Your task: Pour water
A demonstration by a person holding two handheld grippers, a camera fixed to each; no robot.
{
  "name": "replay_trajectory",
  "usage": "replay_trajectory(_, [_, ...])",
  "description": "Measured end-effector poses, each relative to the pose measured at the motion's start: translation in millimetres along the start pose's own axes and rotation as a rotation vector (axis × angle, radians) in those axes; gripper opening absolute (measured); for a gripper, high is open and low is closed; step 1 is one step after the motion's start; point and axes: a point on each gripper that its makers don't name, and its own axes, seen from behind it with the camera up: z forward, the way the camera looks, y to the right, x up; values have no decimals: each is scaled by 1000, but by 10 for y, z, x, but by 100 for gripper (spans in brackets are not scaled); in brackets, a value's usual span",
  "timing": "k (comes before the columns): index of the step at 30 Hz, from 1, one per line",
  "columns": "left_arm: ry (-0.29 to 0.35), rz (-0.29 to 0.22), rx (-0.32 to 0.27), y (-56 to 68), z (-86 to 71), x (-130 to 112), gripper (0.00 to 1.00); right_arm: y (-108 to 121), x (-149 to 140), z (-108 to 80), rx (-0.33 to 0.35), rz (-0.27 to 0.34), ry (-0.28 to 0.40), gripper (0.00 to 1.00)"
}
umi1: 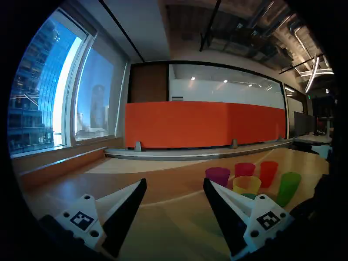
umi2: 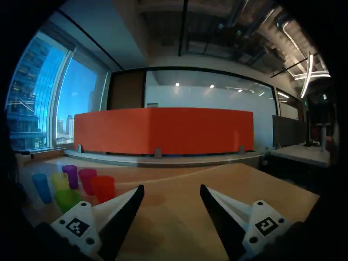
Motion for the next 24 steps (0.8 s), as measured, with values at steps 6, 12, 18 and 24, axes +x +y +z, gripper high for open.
replay_trajectory(6, [0,0,0,0,1,-2,97,2,2,1,0,0,0,99])
replay_trajectory(12, [0,0,0,4,-3,-2,97,5,2,-9,-2,0,0,99])
replay_trajectory(18, [0,0,0,9,-1,-2,97,13,-2,-15,-3,0,0,99])
replay_trajectory(24, [0,0,0,11,2,4,97,18,-8,-9,-4,0,-1,99])
